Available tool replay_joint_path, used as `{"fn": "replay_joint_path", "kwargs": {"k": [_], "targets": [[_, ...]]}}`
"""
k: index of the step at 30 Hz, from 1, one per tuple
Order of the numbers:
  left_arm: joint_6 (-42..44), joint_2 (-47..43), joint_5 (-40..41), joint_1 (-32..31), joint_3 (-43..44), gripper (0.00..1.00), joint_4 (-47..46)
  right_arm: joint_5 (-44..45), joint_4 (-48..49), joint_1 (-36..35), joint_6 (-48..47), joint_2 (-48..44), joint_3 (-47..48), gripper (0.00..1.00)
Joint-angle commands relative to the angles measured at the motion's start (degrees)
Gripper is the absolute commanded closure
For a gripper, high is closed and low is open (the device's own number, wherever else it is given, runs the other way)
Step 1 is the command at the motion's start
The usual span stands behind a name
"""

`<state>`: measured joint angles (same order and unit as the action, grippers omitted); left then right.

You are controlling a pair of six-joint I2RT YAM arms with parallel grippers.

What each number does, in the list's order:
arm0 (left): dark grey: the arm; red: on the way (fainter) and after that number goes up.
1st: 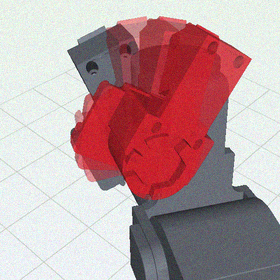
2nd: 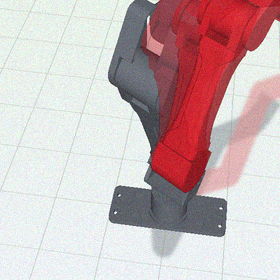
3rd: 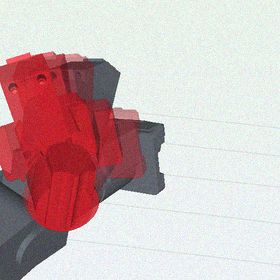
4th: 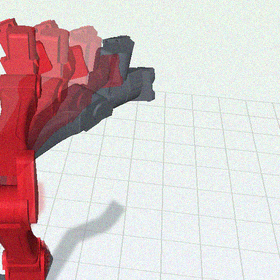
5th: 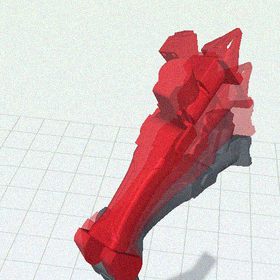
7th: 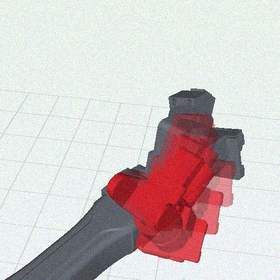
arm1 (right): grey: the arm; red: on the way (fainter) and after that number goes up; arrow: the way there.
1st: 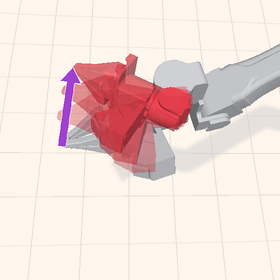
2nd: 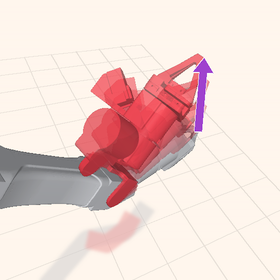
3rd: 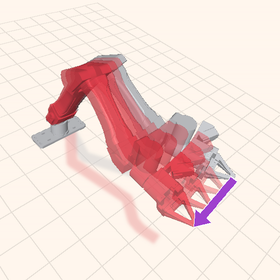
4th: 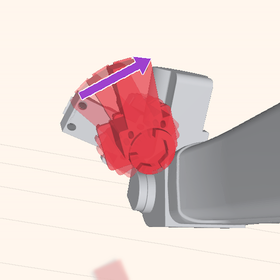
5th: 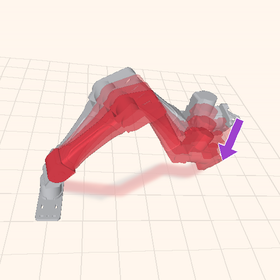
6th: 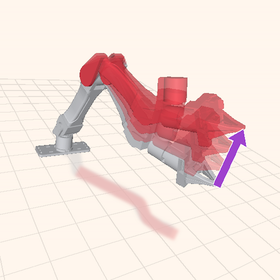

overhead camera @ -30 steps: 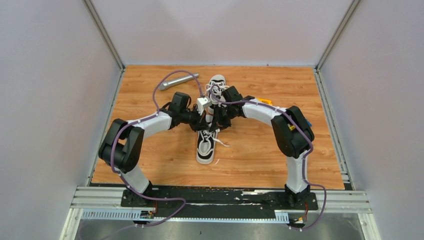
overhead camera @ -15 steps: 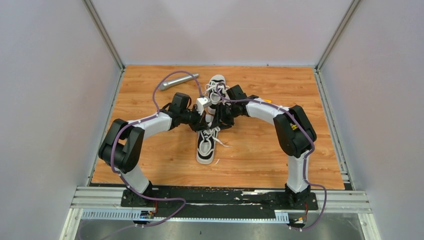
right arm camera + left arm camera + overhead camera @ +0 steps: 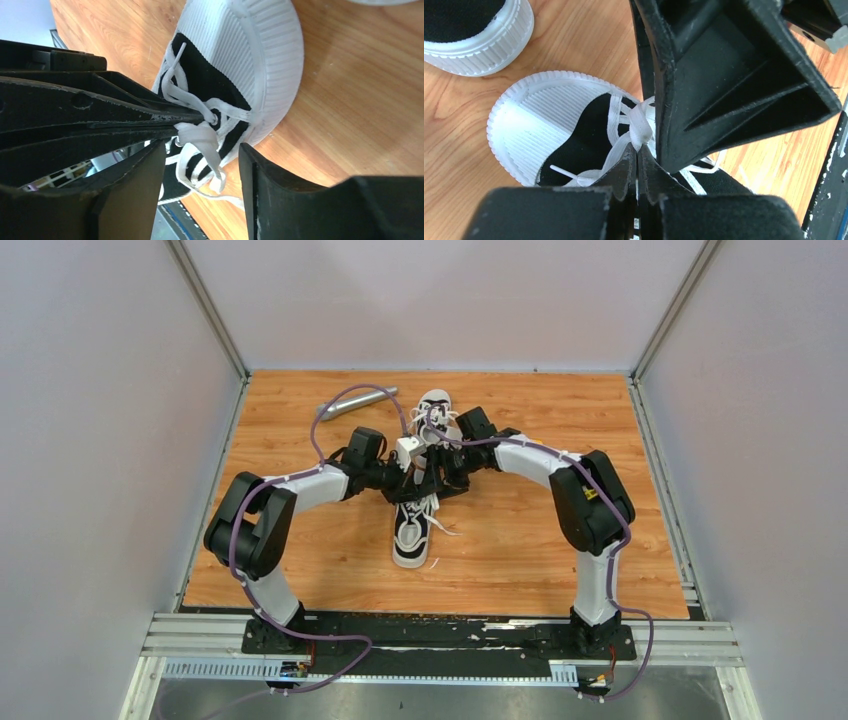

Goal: Tie the shoes
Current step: Cross the shoelace with the shoelace.

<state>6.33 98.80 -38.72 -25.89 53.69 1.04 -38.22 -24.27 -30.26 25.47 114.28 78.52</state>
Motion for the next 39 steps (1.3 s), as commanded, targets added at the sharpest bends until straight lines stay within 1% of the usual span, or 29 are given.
{"fn": "replay_joint_path", "kwargs": {"k": [1, 4, 7, 12, 14, 19, 22, 25, 32, 39], "targets": [[0.04, 0.79, -0.36, -0.21, 2.82, 1.00, -3.24, 1.18, -4.14, 1.81, -9.35, -1.70, 2.88, 0.43], [-0.22, 1.09, -0.35, -0.21, 3.13, 1.00, -3.24, -0.71, -5.27, 3.81, -12.72, -1.09, 3.84, 0.43], [-0.17, 1.12, -0.38, -0.19, 3.30, 1.00, -3.35, -6.94, -5.39, 6.16, -16.85, -0.99, 4.97, 0.43], [0.32, 1.09, -0.41, -0.21, 3.44, 1.00, -2.63, -14.22, -5.54, 8.24, -24.84, -0.12, 7.19, 0.47], [0.48, 0.87, -0.31, -0.19, 3.39, 1.00, -2.19, -12.25, -5.52, 8.48, -28.07, 0.34, 7.87, 0.49], [0.68, 0.23, -0.69, -0.15, 2.99, 1.00, -2.05, -1.98, -5.03, 7.65, -31.56, 4.57, 10.74, 0.52], [0.81, 0.12, -0.61, -0.15, 2.91, 1.00, -2.01, -0.09, -5.03, 6.37, -33.15, 7.14, 12.53, 0.54], [0.94, -0.07, -0.34, -0.17, 2.95, 1.00, -1.82, 2.27, -5.07, 4.19, -35.54, 7.75, 12.64, 0.55], [0.93, -0.53, -0.30, -0.13, 2.93, 1.00, -1.57, 1.85, -3.94, 0.52, -39.21, 4.32, 8.69, 0.55], [0.88, -0.86, 0.63, -0.14, 2.83, 1.00, -1.57, -0.05, -3.93, -0.02, -39.36, 0.59, 4.66, 0.55]]}}
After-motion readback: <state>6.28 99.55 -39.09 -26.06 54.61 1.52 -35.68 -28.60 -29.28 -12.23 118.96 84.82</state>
